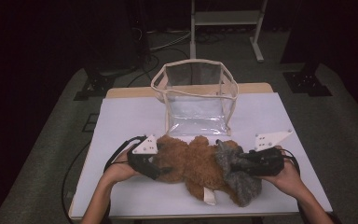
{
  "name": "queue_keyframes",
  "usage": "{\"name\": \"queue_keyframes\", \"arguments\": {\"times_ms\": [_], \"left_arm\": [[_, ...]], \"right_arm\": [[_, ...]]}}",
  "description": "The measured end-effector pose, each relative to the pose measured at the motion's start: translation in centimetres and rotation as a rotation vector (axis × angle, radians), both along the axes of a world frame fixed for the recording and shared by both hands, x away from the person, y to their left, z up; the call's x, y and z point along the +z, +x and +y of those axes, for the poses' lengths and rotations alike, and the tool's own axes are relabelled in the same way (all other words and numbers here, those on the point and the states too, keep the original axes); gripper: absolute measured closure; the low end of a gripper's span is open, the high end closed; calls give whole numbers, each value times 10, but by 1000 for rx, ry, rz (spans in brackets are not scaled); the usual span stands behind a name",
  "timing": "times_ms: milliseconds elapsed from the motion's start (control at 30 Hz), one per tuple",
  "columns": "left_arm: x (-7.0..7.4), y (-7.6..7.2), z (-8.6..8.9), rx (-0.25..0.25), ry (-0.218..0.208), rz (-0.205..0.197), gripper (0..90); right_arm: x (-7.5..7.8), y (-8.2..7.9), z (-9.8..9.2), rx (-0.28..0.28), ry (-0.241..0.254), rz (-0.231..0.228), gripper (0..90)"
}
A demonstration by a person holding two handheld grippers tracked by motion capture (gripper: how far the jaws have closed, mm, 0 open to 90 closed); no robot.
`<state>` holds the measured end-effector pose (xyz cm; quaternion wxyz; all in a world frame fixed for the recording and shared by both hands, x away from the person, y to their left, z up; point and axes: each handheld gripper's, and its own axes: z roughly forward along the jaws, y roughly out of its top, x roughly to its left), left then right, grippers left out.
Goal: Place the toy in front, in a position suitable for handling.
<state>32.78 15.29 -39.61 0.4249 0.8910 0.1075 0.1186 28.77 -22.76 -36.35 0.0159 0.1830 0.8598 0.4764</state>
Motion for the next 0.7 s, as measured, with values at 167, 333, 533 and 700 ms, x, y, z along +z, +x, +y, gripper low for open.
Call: {"name": "queue_keyframes", "arguments": {"times_ms": [167,333,533,700], "left_arm": [[2,0,2,-2,5,3,166],[6,-2,11,-30,6,22,151],[-1,-3,15,-35,-21,58,298],[1,-8,0,-49,-34,60,322]], "right_arm": [[0,-1,21,27,-51,-31,748],[-10,16,15,-3,-58,-3,752],[-12,29,11,-34,-73,-1,754],[-11,37,7,-65,-99,-3,755]]}}
